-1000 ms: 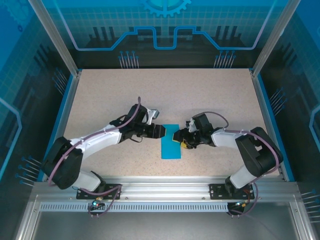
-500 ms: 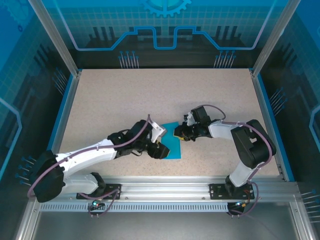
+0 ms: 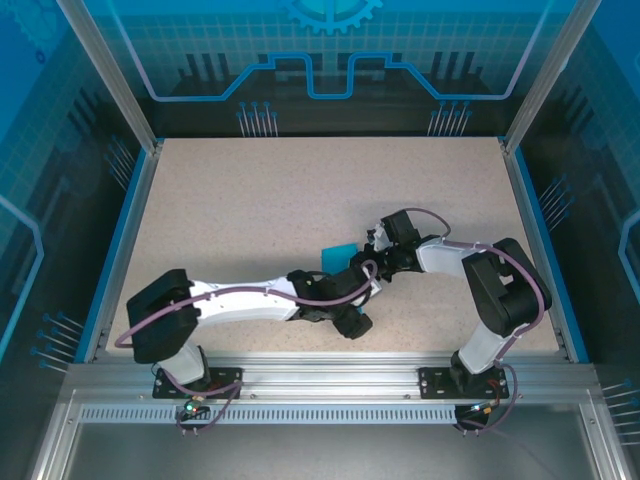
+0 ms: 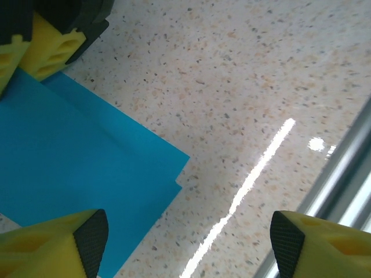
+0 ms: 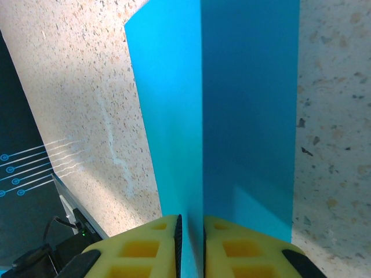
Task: Fold a paper plane with a square sheet of paper (fold left side to right side)
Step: Fold the triangle a second time at the center of the table.
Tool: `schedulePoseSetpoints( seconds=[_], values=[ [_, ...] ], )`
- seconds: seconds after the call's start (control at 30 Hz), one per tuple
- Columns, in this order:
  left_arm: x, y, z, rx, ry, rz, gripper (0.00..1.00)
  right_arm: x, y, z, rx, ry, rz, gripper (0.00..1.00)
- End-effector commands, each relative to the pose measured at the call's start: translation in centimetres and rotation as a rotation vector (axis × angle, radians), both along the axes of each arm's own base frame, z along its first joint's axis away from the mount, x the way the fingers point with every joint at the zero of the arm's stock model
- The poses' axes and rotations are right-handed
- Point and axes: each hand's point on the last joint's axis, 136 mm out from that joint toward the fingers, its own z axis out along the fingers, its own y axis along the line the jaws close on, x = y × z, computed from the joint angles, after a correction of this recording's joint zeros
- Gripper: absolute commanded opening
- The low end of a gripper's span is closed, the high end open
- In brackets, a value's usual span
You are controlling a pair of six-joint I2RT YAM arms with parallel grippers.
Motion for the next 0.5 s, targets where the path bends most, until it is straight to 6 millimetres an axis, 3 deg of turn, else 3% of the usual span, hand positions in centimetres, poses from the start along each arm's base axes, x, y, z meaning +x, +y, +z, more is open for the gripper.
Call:
schedulePoseSetpoints(
  seconds=[0.0,0.3,0.47],
  values=[
    [1.1,0.8,-0.8,0.126,-0.075,0.027,0.79,0.3,-0.1,0.0,0.004,0.013,0.003,0.17],
    [3.1,0.6,-2.1,0.214,-0.155,0.061,0.79,0.1,-0.1,-0.2,0.001,0.018,0.006,0.17],
    [3.3,0.6,-2.3,0.225,-0.159,0.062,0.65,0.0,-0.3,-0.5,-0.010,0.024,0.008,0.17]
  ],
)
